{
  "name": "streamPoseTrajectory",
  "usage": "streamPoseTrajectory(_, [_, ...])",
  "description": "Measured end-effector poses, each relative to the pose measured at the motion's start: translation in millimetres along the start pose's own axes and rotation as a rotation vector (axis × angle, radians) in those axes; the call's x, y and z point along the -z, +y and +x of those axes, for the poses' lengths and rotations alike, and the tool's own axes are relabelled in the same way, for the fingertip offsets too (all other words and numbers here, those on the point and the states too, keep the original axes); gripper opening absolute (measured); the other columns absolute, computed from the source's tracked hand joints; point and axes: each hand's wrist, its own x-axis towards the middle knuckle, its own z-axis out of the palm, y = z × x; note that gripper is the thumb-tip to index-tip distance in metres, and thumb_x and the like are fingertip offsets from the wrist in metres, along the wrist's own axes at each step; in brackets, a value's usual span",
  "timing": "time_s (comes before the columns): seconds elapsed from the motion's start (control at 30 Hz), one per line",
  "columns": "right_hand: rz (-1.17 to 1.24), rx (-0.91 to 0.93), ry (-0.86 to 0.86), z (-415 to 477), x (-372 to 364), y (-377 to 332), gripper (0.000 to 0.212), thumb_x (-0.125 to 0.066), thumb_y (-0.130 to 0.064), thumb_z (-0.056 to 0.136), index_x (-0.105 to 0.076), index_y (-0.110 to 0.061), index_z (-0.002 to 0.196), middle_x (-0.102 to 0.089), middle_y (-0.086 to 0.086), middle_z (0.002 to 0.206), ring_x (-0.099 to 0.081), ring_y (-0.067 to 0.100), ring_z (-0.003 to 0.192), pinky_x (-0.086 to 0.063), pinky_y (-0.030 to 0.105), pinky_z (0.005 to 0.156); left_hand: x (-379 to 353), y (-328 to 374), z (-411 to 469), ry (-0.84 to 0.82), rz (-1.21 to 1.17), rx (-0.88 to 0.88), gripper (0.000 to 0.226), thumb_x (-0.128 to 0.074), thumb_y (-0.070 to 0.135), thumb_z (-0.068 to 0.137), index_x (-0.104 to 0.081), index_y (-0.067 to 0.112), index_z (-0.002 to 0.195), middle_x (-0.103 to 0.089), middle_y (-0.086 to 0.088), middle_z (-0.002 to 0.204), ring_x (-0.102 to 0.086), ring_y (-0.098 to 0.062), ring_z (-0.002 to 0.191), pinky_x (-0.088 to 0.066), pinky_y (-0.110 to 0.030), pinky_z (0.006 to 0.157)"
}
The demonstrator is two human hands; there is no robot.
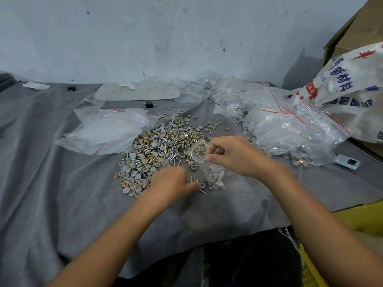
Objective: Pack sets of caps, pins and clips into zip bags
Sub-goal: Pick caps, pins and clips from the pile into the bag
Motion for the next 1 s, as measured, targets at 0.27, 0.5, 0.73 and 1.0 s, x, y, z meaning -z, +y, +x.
streamPoseTrajectory(0.27, [0.006,-0.006,-0.002,-3.0,2.8,5.0,0.009,-0.072,-0.038,0.093,-0.07,-0.03,0.088,-0.064,-0.019,0.081,-0.059,-0.005,0.082,-0.046,0.025,0.069,-8.0,10.5,1.8,0.081,0.019,-0.126,0.043,-0.064,0.059,0.09,-0.064,0.02,0.105,-0.062,-0.001,0.111,-0.06,-0.023,0.103,-0.053,-0.042,0.088])
streamPoseTrajectory(0.5, [0.014,-0.016,-0.016,-5.5,4.3,2.9,0.01,-0.071,-0.038,0.093,-0.07,-0.029,0.089,-0.066,-0.016,0.086,-0.06,-0.001,0.086,-0.049,0.028,0.073,-13.6,11.2,4.1,0.144,0.017,-0.153,0.027,-0.054,0.038,0.101,-0.063,0.017,0.113,-0.063,-0.003,0.116,-0.061,-0.026,0.11,-0.052,-0.043,0.09])
streamPoseTrajectory(0.73, [-0.006,-0.024,-0.012,-6.5,5.5,2.2,0.012,-0.071,-0.039,0.093,-0.071,-0.027,0.09,-0.068,-0.013,0.086,-0.062,0.005,0.086,-0.054,0.033,0.078,-20.7,4.3,2.6,0.083,0.204,-0.131,0.023,-0.043,0.013,0.105,-0.044,0.008,0.127,-0.05,-0.011,0.13,-0.048,-0.028,0.119,-0.043,-0.037,0.094])
streamPoseTrajectory(1.0, [-0.009,-0.015,-0.002,-5.8,3.2,1.4,0.011,-0.072,-0.038,0.093,-0.07,-0.028,0.089,-0.063,-0.018,0.081,-0.059,-0.002,0.083,-0.049,0.026,0.071,-15.9,2.5,-0.7,0.045,0.303,-0.18,0.025,-0.038,0.004,0.102,-0.042,0.009,0.126,-0.052,-0.013,0.132,-0.049,-0.03,0.121,-0.042,-0.037,0.098])
